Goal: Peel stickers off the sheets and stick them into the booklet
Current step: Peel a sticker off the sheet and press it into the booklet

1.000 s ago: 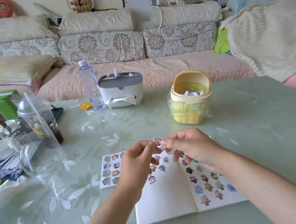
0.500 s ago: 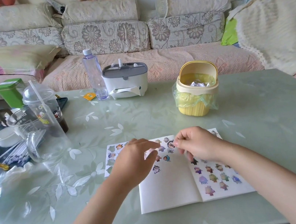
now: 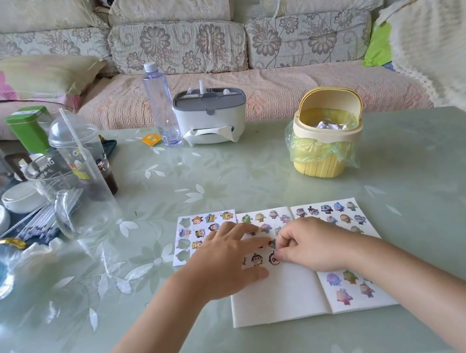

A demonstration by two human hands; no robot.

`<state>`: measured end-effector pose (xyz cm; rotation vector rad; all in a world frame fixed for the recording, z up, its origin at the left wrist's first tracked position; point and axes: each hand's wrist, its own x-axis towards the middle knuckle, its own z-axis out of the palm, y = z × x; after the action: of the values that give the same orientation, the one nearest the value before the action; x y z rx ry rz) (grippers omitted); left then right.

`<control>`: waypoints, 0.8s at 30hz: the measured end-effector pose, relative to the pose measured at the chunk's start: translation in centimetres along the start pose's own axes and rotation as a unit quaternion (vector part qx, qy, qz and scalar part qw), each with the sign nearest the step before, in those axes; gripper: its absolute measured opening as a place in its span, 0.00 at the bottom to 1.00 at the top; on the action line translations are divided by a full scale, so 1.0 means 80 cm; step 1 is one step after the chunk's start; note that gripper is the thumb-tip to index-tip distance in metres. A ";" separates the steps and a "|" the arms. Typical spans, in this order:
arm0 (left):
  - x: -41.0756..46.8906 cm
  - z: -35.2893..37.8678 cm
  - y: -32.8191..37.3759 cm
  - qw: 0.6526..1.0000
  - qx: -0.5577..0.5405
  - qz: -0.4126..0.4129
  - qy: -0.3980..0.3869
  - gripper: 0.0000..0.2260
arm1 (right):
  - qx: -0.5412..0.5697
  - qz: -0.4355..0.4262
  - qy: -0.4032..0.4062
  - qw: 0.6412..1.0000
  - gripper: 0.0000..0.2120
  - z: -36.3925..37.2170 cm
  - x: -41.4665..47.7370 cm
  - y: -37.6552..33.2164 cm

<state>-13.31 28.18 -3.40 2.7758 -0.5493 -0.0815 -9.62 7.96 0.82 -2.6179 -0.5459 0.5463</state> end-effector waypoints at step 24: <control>-0.037 0.035 0.003 0.976 0.026 0.139 0.166 0.15 | -0.226 -0.156 0.146 0.950 0.15 0.036 -0.034 0.029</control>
<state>-16.45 28.27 -5.99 2.6480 -0.8470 0.4564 -12.53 5.73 -1.91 -2.8663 -1.0627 -0.0823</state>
